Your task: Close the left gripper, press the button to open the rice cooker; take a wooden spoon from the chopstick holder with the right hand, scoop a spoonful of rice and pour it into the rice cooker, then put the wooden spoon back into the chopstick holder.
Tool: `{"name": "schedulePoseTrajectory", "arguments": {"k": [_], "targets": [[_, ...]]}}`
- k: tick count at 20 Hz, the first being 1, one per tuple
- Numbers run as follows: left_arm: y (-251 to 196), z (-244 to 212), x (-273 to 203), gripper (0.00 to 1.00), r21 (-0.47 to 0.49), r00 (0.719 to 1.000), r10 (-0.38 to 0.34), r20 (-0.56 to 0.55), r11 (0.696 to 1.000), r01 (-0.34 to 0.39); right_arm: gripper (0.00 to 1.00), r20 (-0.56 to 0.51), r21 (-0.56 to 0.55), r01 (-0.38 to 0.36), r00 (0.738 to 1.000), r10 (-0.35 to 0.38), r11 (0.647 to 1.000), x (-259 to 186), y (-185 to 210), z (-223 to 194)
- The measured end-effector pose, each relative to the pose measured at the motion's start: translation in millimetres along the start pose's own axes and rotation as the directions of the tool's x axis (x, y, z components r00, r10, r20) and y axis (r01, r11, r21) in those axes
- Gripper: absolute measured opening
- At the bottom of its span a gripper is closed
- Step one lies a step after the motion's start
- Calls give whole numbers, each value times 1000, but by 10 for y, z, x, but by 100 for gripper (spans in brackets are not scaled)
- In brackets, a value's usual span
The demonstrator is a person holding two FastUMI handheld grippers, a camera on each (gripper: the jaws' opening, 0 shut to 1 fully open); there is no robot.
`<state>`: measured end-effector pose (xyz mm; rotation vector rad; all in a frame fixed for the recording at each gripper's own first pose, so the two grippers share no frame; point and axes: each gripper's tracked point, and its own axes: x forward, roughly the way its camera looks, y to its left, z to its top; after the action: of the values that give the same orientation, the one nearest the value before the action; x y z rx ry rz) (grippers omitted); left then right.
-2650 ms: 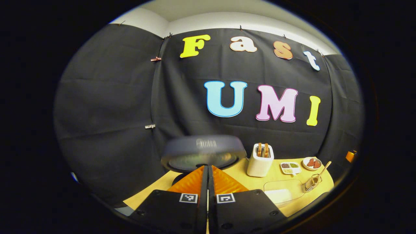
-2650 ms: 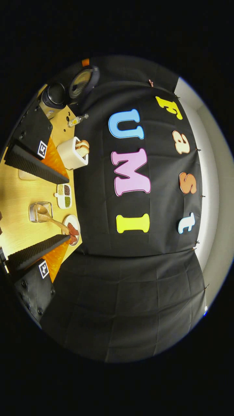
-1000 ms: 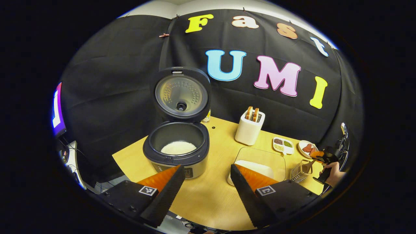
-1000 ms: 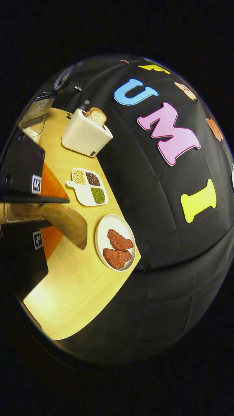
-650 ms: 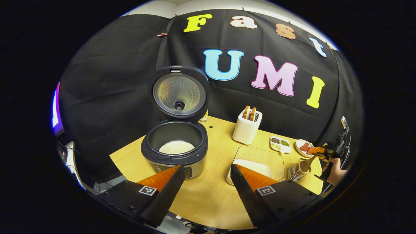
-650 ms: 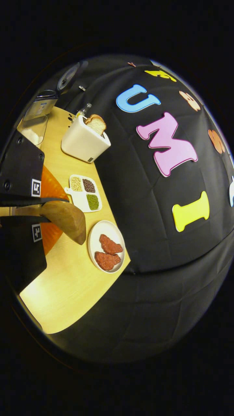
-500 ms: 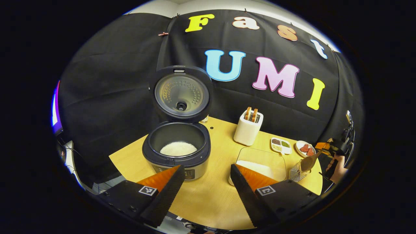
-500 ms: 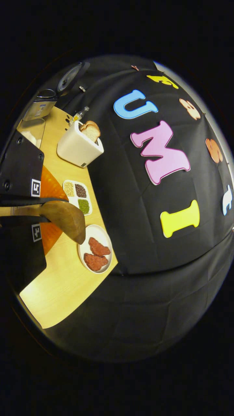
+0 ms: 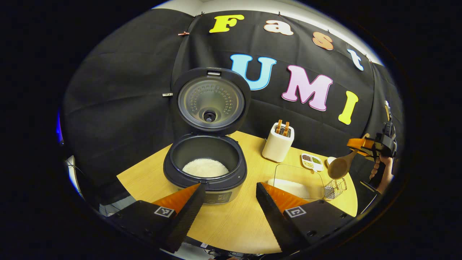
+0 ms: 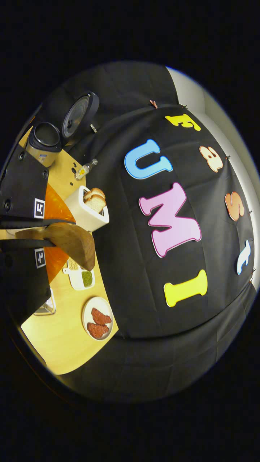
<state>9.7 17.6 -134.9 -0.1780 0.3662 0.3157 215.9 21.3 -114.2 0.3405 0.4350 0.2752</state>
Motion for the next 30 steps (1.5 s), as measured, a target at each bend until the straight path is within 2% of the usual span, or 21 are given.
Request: {"name": "schedulePoseTrajectory", "arguments": {"k": [2, 4, 10, 12, 18, 24, 25, 26, 27, 30], "targets": [[128, -63, 41, 95, -33, 1000, -10, -20, 999, 9, 15, -25, -35, -24, 999, 24, 999, 98, 202, -135], [236, -107, 92, 96, -63, 999, -18, -34, 998, 16, 15, -53, -124, -21, 998, 14, 992, 211, 281, -351], [428, -227, 263, 95, -61, 996, -58, -72, 997, 54, 15, -210, -273, 9, 975, -69, 962, 599, 173, -1167], [465, -262, 312, 95, -55, 994, -72, -83, 996, 68, 15, -245, -281, 37, 963, -109, 959, 636, 91, -1369], [604, -239, 386, 95, -62, 993, -88, -81, 995, 83, 16, -308, -265, 73, 938, -156, 961, 602, 150, -1722], [688, -220, 334, 95, -77, 993, -93, -76, 993, 88, 16, -377, -197, 49, 918, -122, 979, 563, 565, -2034], [694, -210, 321, 96, -74, 993, -94, -73, 993, 89, 16, -383, -179, 50, 917, -116, 983, 582, 610, -2045], [715, -216, 306, 95, -70, 993, -94, -71, 994, 89, 11, -391, -149, 51, 914, -106, 987, 599, 672, -2068], [733, -214, 292, 95, -68, 993, -92, -70, 994, 87, 16, -400, -110, 59, 911, -99, 992, 627, 723, -2077], [808, -210, 250, 95, -74, 995, -82, -65, 994, 77, 16, -417, 24, 88, 906, -70, 996, 711, 877, -2087]]}}
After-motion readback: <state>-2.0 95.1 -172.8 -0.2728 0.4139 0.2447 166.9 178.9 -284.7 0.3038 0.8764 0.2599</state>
